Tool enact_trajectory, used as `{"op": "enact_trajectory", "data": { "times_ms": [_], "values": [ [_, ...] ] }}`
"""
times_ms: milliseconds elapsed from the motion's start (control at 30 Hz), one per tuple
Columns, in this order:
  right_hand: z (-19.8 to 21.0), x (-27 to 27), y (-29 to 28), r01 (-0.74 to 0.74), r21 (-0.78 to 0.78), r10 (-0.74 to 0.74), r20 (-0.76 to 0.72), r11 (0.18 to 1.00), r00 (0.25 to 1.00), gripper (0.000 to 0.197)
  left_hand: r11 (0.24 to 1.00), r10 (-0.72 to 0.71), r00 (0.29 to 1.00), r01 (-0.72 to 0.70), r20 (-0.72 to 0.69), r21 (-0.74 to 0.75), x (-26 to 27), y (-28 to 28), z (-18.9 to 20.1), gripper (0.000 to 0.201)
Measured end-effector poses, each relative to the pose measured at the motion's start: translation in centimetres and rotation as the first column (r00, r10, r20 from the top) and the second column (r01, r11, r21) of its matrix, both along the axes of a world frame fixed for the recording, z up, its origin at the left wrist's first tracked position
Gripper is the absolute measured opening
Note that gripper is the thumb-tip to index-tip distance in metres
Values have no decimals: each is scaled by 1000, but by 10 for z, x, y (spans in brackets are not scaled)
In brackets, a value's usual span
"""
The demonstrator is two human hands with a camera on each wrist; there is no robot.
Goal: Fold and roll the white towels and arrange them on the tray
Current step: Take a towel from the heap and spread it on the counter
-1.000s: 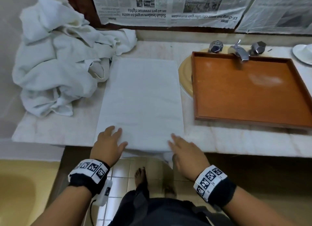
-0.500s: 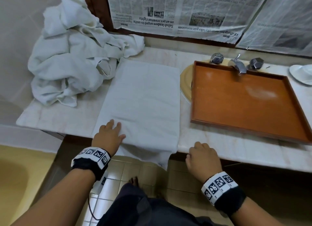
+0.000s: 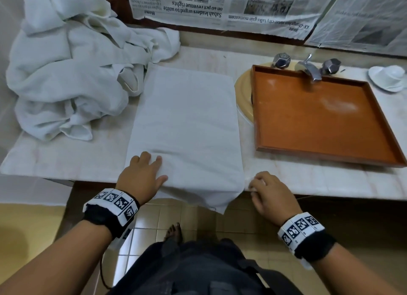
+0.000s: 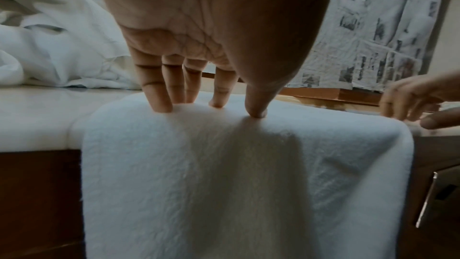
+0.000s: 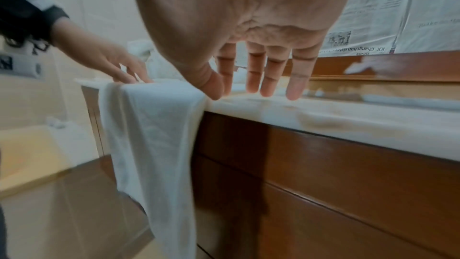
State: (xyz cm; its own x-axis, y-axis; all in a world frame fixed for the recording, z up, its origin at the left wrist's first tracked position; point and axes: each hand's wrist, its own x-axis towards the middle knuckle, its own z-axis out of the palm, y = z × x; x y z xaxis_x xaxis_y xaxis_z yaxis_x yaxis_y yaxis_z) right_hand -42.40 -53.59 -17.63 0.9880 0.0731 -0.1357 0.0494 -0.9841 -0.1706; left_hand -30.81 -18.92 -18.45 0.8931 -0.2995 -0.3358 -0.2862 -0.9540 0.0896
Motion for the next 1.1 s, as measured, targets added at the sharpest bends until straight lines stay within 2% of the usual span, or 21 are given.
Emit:
{"op": "enact_trajectory", "data": {
  "times_ms": [100, 200, 267, 333, 367, 433, 500, 567, 633, 767, 1100],
  "values": [
    [-6, 1, 47, -26, 104, 19, 63, 994, 998, 39, 999, -34, 999, 34, 11, -26, 1, 5, -2, 63],
    [-15, 2, 75, -56, 132, 66, -69, 990, 995, 56, 997, -76, 997, 76, 12, -19, 0, 10, -3, 65],
    [-22, 3, 71, 89, 136, -68, -155, 987, 986, 61, 995, -97, 995, 97, 7, -24, 1, 14, -1, 67],
    [-17, 9, 63, 299, 112, -274, -192, 948, 942, 64, 995, -95, 995, 95, 5, -41, 3, 17, 3, 68],
    [-12, 16, 63, 352, 98, -329, -195, 931, 924, 65, 995, -93, 996, 93, 1, -39, 4, 17, 4, 68],
    [1, 30, 77, 290, 120, -272, -149, 950, 951, 67, 995, -97, 995, 96, -3, -29, 4, 15, 5, 68],
    [9, 43, 102, 93, 168, -76, -107, 981, 991, 68, 994, -91, 996, 90, -15, -68, 4, 9, 5, 71],
    [6, 52, 118, -24, 176, 53, -164, 984, 985, 67, 990, -89, 994, 82, -58, -112, 5, 7, 2, 77],
    [-4, 60, 116, 33, 159, 10, -262, 987, 965, 64, 990, -83, 989, 68, -122, -125, 8, 12, -3, 80],
    [-10, 80, 99, 169, 107, -127, -322, 980, 938, 63, 986, -107, 967, 73, -233, -148, 26, 23, -5, 75],
    [-2, 137, 97, 194, 65, -151, -414, 979, 898, 71, 998, -63, 938, 59, -340, -22, 78, -4, 14, 79]
  ]
}}
